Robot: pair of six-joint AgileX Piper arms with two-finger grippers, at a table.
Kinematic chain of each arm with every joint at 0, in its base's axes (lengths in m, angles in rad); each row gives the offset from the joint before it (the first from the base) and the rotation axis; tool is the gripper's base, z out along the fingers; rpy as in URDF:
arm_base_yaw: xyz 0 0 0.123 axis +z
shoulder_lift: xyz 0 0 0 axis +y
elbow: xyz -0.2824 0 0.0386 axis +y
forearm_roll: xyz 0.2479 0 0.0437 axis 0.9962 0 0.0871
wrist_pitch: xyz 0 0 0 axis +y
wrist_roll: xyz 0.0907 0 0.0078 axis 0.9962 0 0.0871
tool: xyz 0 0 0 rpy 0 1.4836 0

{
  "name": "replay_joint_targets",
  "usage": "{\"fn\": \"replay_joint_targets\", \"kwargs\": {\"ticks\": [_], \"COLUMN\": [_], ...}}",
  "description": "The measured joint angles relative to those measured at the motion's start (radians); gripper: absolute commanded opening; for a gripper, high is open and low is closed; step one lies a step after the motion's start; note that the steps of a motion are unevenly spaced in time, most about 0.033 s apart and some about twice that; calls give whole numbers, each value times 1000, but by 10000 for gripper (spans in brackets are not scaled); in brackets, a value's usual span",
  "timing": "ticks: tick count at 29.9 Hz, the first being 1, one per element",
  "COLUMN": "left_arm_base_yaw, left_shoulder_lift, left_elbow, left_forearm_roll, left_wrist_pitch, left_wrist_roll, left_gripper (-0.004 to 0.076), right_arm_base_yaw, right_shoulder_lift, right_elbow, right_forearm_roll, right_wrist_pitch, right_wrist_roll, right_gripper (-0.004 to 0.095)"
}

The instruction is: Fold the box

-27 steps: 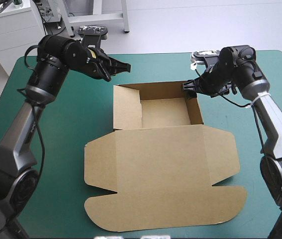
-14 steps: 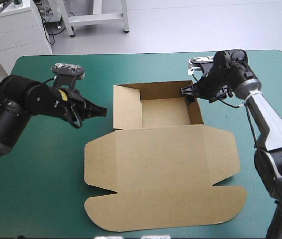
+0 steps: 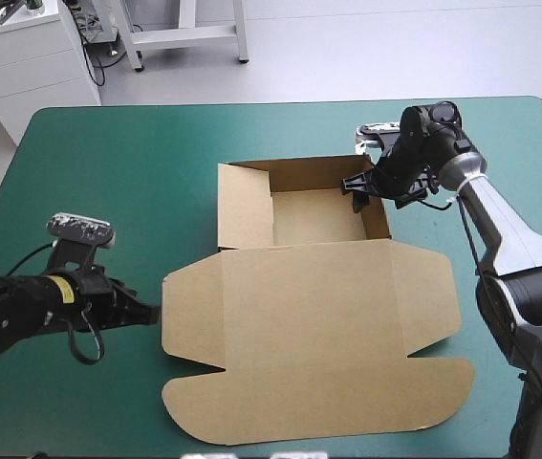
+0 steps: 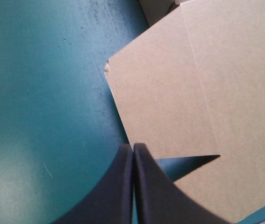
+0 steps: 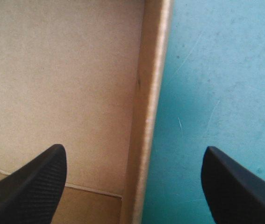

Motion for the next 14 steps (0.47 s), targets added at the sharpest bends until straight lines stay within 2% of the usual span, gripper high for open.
{"fn": "replay_joint_targets", "kwargs": {"ticks": [3,5,9,10,14], "left_arm_base_yaw": [0,0,0,0,0], "left_shoulder_lift": [-74,-123,-206,-227,-299], "left_elbow": [66,104,160,170,191], "left_forearm_roll": [1,4,8,11,16], "left_wrist_pitch": [-14,-16,-28,-31,-46], "left_wrist_roll": [0,0,0,0,1], "left_gripper": [-26,-26,-26,-26,-26], "right_arm_base_yaw": [0,0,0,0,-2], "right_shoulder_lift": [1,1,1,1,1], "right_elbow": [0,0,0,0,0], "right_forearm_roll": [0,0,0,0,1], "right_wrist_pitch": [0,0,0,0,-3], "right_wrist_roll": [0,0,0,0,1], "right_gripper": [549,396,11,-17,-23]}}
